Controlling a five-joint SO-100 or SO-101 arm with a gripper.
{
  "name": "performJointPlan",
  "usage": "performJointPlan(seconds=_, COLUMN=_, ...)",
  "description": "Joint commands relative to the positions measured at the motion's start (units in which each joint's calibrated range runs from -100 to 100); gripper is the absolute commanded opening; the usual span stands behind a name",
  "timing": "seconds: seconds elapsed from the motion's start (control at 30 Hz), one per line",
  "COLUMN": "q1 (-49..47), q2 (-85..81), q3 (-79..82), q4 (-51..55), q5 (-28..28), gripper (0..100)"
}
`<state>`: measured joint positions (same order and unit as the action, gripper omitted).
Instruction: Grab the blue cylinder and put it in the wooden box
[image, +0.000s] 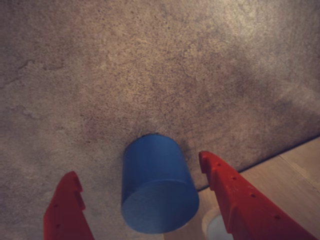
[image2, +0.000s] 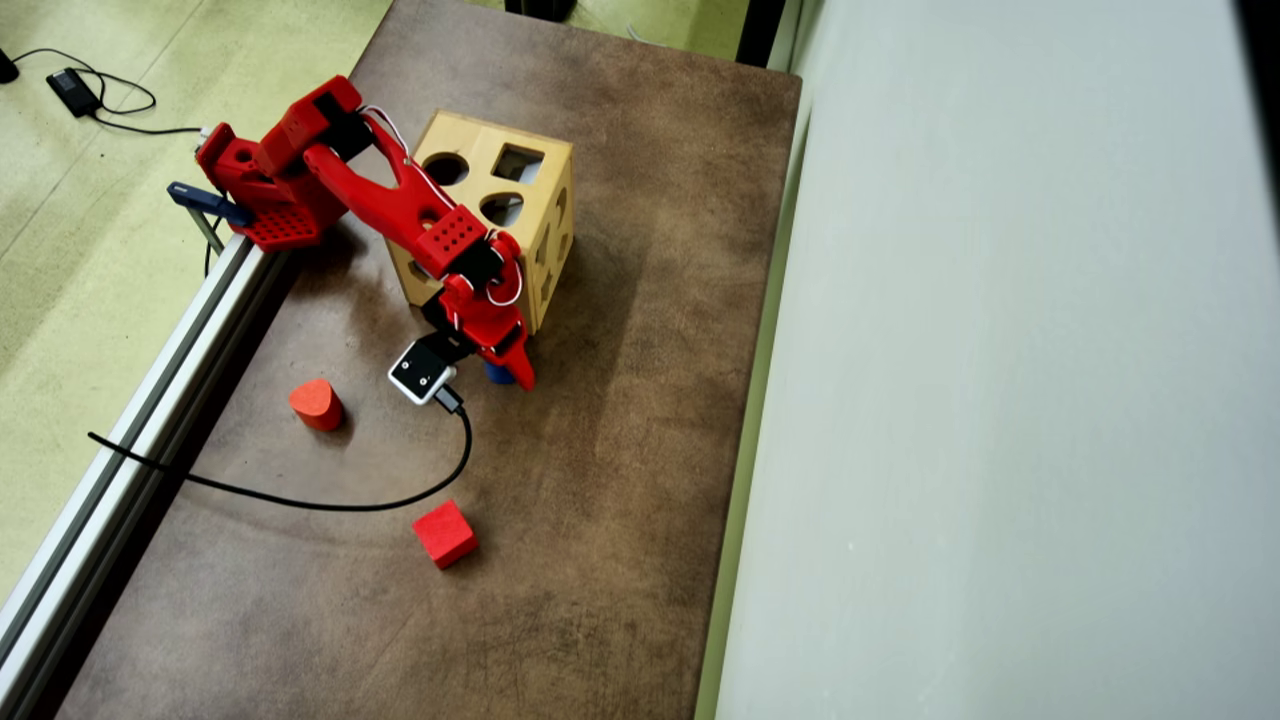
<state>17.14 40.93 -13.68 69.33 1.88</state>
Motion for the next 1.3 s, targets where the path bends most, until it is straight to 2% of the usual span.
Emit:
performJointPlan(seconds=0.0, q1=-0.5, q2=-0.7, q3=-2.8, q4=-0.3, q5=0.2, gripper=36)
performJointPlan(seconds=0.33, q1=-2.4, q2=-0.7, q3=-2.7, q4=-0.2, q5=0.3, gripper=36)
performJointPlan(seconds=0.63, q1=-2.2, q2=-0.8, q3=-2.8, q4=-0.2, q5=0.2, gripper=25)
performJointPlan(seconds=1.27, q1=-1.6, q2=-0.7, q3=-2.8, q4=-0.3, q5=-0.1, gripper=21)
